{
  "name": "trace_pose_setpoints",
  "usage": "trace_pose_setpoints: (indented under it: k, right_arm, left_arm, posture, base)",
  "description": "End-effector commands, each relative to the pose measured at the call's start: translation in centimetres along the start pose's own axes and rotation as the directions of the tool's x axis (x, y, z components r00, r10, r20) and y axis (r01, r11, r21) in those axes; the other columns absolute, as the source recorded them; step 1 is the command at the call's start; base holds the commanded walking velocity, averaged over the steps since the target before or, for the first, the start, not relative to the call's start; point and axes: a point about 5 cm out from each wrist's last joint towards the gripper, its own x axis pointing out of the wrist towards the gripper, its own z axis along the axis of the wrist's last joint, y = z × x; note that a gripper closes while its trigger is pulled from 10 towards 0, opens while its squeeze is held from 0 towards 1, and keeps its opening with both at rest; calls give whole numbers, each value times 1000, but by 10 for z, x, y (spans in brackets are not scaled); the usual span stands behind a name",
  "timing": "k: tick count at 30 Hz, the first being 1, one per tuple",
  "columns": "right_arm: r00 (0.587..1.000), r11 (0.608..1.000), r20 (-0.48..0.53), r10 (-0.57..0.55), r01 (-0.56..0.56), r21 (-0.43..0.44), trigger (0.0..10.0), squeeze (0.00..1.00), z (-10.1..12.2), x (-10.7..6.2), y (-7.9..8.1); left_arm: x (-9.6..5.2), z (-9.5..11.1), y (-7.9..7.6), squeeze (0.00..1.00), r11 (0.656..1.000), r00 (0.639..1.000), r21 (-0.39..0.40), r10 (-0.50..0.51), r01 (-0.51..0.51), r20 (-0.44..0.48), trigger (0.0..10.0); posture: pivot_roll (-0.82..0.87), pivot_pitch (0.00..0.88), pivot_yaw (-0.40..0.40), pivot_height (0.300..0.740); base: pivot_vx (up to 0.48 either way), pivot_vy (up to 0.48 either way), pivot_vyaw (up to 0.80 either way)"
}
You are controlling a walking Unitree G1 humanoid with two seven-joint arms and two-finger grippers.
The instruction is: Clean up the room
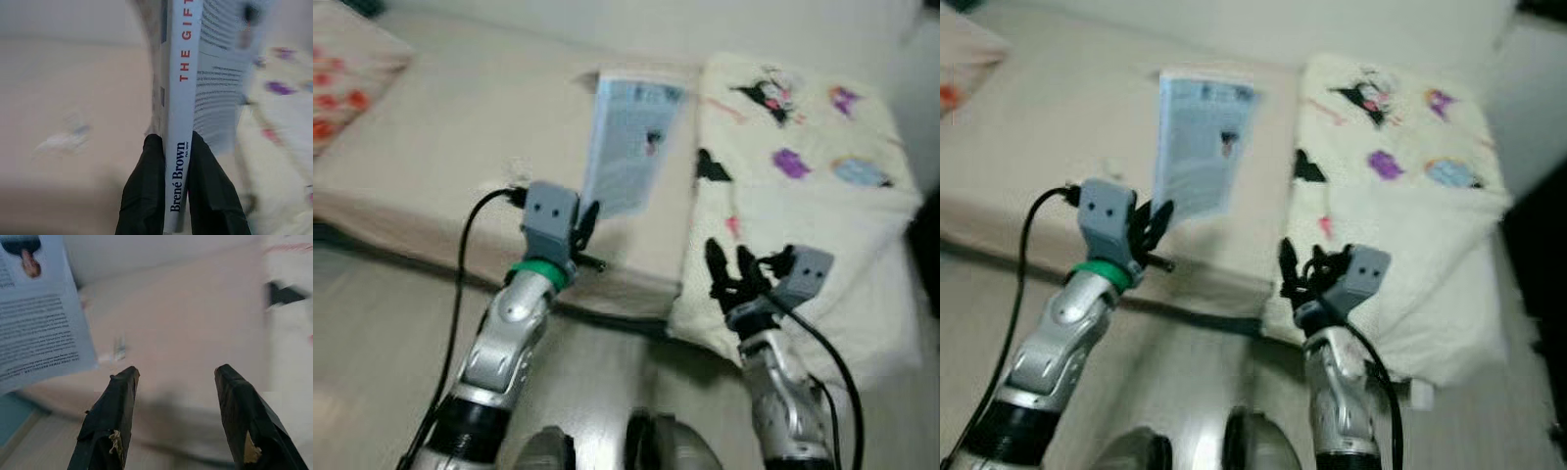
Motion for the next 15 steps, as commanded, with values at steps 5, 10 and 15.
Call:
trace_pose_setpoints:
  k: [5, 10, 15]
  right_arm:
    - [1000, 996, -13, -25, 26, 90, 10000, 0, -3, -2, -4]
    - [1000, 995, -12, -5, 7, 97, 10000, 0, -3, -1, -2]
    - [1000, 995, -16, 9, -7, 97, 10000, 0, -4, 0, 0]
  left_arm:
    - [2, 7, -7, 0, 1000, 999, 8, -24, 24, 33, 10000]
    - [3, 7, -5, 0, 1000, 999, 28, -6, 5, 31, 10000]
    - [3, 6, -5, 0, 1000, 999, 31, -4, 3, 32, 10000]
  posture:
    - [1, 65, -22, 740]
    - [1, 61, -25, 740]
    - [4, 55, -25, 740]
  base:
    - [61, 0, 0]
    - [480, 0, 0]
    - [480, 0, 0]
